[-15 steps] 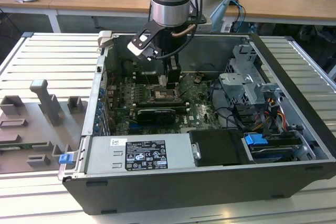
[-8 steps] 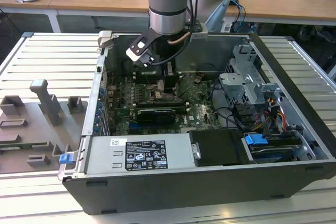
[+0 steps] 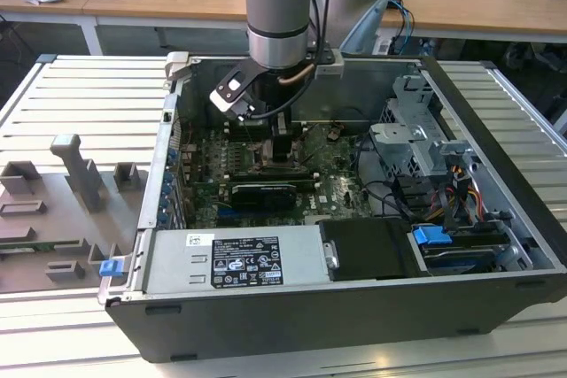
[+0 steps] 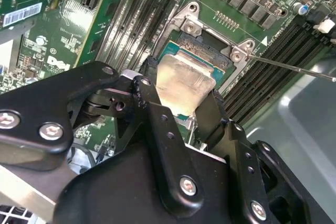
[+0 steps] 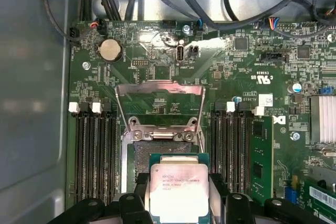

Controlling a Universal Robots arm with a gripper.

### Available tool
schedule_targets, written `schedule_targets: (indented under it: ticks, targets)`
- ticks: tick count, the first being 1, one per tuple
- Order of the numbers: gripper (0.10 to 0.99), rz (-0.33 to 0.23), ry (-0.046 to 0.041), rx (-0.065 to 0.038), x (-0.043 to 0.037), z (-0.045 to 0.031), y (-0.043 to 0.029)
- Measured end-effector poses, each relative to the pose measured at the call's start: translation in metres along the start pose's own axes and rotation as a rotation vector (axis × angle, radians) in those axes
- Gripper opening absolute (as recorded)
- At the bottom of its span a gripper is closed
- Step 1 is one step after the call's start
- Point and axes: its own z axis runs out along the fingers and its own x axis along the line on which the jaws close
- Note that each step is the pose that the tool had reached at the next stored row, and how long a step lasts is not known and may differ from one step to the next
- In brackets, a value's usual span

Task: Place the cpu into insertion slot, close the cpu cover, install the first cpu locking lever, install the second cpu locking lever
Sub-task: 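Place the cpu into insertion slot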

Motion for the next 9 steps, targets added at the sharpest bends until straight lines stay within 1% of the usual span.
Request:
schedule_targets:
  ticks: [3,6,9]
  targets:
    - [0.537,0.0,0.0,0.001,0.0012,0.0038,-0.0003]
    - [0.537,0.004,-0.0002,0.003,0.0032,0.0097,-0.0006]
    - [0.537,0.009,-0.0006,0.005,0.0048,0.0127,-0.0008]
